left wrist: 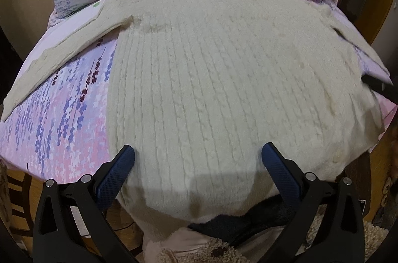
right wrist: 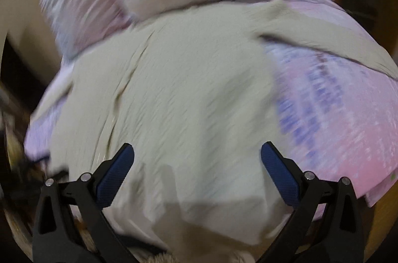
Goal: Fold small clothes
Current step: 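Grasp the cardigan sleeve with the right gripper and lift it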
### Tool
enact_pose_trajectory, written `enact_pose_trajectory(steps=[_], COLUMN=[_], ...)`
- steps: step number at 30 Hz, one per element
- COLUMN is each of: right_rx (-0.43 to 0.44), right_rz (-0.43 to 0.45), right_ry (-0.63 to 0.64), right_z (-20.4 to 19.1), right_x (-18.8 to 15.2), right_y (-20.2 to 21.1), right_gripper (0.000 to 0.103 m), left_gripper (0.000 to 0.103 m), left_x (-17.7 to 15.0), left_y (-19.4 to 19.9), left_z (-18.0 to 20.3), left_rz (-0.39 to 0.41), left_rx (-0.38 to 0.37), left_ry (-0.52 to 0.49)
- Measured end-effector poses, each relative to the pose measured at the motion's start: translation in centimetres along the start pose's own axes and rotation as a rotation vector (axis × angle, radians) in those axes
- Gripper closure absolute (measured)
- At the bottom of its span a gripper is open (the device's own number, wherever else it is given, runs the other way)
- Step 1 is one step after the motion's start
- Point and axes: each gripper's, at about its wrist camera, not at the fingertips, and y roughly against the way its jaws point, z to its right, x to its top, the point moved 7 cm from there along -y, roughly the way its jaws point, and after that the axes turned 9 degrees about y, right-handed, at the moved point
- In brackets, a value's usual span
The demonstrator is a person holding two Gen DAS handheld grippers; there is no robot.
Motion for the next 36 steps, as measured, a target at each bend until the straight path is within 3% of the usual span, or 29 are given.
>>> enact_pose_trajectory(steps=[3,5,10,18,21,23,28,31,33,34,36], right_rx=[0.010,0.052,0.148,0.182,0.149,0.110,0.000,-0.086,-0.145,-0.168,-0.117], right_rz=[0.077,0.106,0.133,0.136,0.151,0.152,0.206,0.233,0.270,0.270,0.282], right_ry=[-0.199,-0.347,-0.619,-0.710,-0.743,-0.787,-0.849,-0.874,-0.908,-0.935,-0.969], right_z=[5.5,8.8,14.9,16.0,17.6,19.3,22.9,24.3,25.4,26.0,25.7], right_x=[2.7,3.9,5.5,7.6,8.1,7.8,6.6,6.1,5.1,4.3,3.4], right_y=[0.4,0.0,-2.3,-6.2,-6.8,-6.9,-5.2,-3.8,-2.4,-1.9,-1.5], right_gripper=[0.019,0.032,0.041,0.045,0.065,0.086,0.091,0.088,0.078,0.064,0.057], left_gripper=[0.001,0.001,0.001,0.001,0.001,0.001,0.001,0.001,0.001,0.001,0.001], left_x=[1.5,2.6,6.4,11.3,12.7,13.7,15.2,15.8,16.2,16.3,16.5], left_y=[0.2,0.2,0.3,-0.1,-0.3,-0.6,-1.6,-2.2,-2.7,-2.9,-3.4], left_z=[-0.1,-0.4,-0.4,1.0,1.6,1.7,1.4,1.4,1.3,1.2,1.1], left_rz=[0.024,0.044,0.111,0.198,0.235,0.242,0.243,0.270,0.301,0.306,0.304], left_rx=[-0.071,-0.078,-0.053,-0.086,-0.144,-0.170,-0.175,-0.108,-0.024,-0.004,0.017], left_ry=[0.032,0.052,0.040,0.005,0.008,0.018,0.039,0.017,-0.006,-0.015,-0.024])
